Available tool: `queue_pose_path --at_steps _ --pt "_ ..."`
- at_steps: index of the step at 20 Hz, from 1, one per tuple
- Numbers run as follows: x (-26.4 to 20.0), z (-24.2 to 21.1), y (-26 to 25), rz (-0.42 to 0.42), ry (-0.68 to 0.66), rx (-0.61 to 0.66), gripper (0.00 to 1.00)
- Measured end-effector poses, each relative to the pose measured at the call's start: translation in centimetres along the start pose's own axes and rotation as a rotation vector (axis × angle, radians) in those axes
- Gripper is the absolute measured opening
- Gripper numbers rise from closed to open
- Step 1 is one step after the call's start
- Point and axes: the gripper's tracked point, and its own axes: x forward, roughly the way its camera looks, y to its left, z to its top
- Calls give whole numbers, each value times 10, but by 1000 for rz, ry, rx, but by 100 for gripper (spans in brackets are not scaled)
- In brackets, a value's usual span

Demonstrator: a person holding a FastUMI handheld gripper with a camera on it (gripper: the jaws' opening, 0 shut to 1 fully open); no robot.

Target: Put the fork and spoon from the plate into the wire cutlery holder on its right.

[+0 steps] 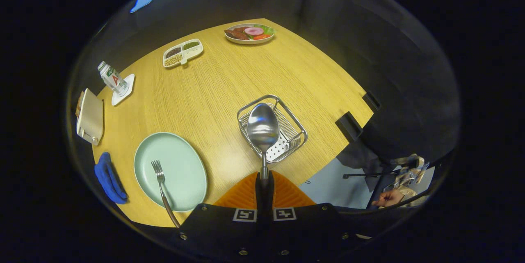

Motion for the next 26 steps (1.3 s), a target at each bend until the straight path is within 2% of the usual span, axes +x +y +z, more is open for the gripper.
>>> queue_pose_path --at_steps 5,9,10,11,13,15,17,20,26 --pt "4 1 -4 21 97 -45 0" --pt "5 4 1 75 153 -17 3" --pt "3 5 -2 71 163 -20 2" --pt "4 9 -6 57 165 -20 7" --pt "3 11 -11 40 177 -25 7" --pt "2 17 -10 57 168 -14 8" --pt "-1 23 -5 81 147 9 13" --pt "-3 33 4 121 106 29 65" --pt "-15 42 19 121 44 -38 66"
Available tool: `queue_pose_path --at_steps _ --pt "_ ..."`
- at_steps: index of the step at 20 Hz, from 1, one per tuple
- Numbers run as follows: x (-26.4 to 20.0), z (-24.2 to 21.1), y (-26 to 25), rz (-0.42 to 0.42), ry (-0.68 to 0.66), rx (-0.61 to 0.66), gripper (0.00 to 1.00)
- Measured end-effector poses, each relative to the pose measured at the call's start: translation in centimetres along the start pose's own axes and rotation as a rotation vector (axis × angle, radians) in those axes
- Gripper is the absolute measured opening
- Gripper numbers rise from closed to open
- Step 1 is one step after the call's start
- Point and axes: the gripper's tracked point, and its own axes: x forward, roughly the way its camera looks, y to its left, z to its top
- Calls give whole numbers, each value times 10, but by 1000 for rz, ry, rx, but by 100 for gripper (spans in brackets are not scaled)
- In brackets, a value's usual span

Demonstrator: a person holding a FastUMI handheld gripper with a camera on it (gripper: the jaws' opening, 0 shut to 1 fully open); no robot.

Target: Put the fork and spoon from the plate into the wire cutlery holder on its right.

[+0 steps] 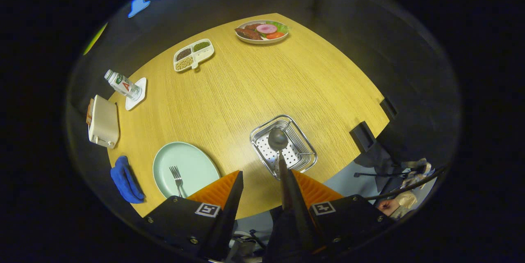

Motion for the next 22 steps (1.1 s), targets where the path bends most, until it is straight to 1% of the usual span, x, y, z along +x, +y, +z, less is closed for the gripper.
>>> queue_pose_path --at_steps 6,10,18,22 --pt "-11 -5 24 -12 -31 -92 66" --pt "-18 -17 45 -14 -46 -158 66" --pt "-21 -68 105 26 -48 -277 66" --pt "-8 -96 138 61 -39 -288 66"
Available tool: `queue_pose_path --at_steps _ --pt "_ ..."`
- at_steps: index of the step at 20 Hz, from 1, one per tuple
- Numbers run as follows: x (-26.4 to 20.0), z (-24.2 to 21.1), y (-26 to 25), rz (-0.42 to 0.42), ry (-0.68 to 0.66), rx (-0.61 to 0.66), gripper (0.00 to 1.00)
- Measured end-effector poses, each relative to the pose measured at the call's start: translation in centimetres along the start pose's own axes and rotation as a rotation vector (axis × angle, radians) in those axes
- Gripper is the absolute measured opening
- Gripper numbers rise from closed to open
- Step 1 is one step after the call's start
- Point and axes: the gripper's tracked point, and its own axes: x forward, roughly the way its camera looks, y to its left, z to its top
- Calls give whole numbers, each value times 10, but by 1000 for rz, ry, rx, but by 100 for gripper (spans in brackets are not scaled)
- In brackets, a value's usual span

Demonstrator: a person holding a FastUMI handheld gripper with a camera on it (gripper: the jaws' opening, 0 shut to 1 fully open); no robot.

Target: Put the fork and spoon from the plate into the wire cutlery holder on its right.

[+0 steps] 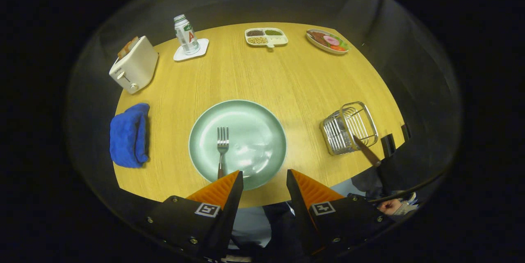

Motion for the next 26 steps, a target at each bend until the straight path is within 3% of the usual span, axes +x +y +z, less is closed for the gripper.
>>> queue_pose_path --at_steps 7,11,18,19,22,23,25,26 --pt "44 -24 39 39 39 26 66" --pt "67 -28 46 48 66 37 61" --pt "90 -33 54 57 107 31 61" --pt "97 -36 54 58 117 22 46" --pt "99 -34 52 53 118 16 42" --pt "103 -34 55 76 116 18 38" --pt "102 -34 55 74 119 20 16" --pt "102 -34 55 65 116 23 16"
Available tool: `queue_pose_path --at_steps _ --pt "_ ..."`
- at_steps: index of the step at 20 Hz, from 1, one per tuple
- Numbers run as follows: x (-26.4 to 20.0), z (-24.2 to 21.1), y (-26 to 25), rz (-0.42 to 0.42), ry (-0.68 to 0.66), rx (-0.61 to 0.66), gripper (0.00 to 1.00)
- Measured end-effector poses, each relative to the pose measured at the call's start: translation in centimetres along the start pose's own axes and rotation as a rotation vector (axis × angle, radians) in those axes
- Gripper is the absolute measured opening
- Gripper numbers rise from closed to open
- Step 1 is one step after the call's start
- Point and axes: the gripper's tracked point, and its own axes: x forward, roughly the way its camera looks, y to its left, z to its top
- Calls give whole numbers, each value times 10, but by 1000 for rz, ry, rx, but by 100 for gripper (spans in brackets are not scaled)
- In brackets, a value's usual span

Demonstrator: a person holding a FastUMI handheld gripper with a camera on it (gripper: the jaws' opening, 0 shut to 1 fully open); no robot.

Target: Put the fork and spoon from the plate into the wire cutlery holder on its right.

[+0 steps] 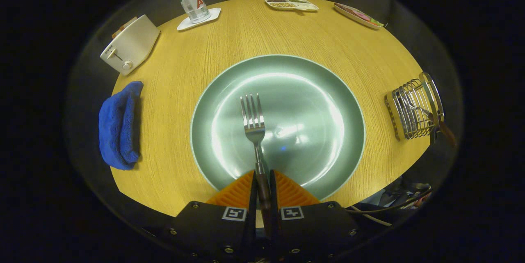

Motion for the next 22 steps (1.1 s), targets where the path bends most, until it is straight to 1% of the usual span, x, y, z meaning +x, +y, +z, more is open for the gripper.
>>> queue_pose_path --at_steps 1,2,4,7,16,19,22 --pt "-2 3 2 8 -17 -7 16" --pt "1 5 6 15 -24 -17 5" --pt "-1 3 -1 -5 -27 -22 5" --pt "-9 4 -5 -11 -35 16 5" --pt "-45 36 -29 -69 -116 70 5" --pt "-60 46 -44 -105 -137 86 5" --pt "-75 56 -60 -131 -151 129 5"
